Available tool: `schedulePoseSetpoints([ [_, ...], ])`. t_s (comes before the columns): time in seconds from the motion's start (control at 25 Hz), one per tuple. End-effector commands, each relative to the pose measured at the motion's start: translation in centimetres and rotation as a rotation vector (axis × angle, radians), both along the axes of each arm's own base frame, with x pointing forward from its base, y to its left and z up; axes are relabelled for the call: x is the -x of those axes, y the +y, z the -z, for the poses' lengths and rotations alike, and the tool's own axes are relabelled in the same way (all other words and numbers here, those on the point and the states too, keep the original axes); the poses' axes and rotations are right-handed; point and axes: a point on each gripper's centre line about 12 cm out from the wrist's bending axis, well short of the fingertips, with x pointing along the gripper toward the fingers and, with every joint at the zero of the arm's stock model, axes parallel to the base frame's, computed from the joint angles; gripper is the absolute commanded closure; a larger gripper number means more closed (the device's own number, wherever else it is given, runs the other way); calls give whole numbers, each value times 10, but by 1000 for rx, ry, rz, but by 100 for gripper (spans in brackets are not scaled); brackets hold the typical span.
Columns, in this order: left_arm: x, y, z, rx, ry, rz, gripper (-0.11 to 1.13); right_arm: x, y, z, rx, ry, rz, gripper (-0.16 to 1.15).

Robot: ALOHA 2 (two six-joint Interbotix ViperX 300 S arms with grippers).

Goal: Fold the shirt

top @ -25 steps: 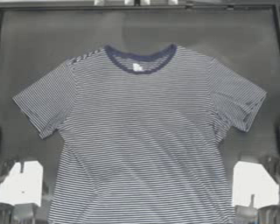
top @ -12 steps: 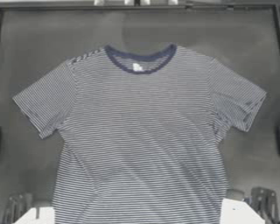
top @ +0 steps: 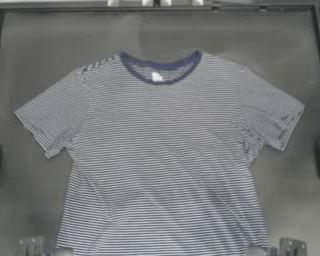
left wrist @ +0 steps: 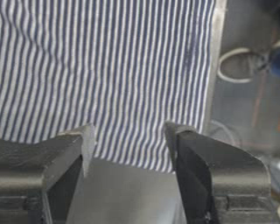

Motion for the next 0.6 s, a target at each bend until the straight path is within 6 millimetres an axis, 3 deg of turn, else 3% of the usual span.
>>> schedulePoseSetpoints([
  [0.04, -4, -13, -5, 31, -23, 4, 17, -3, 12, -7, -27, -29, 4, 1],
  [0.6, -10, -43, 21, 25, 17, 10, 17, -5, 26, 15, -29, -26, 32, 1],
])
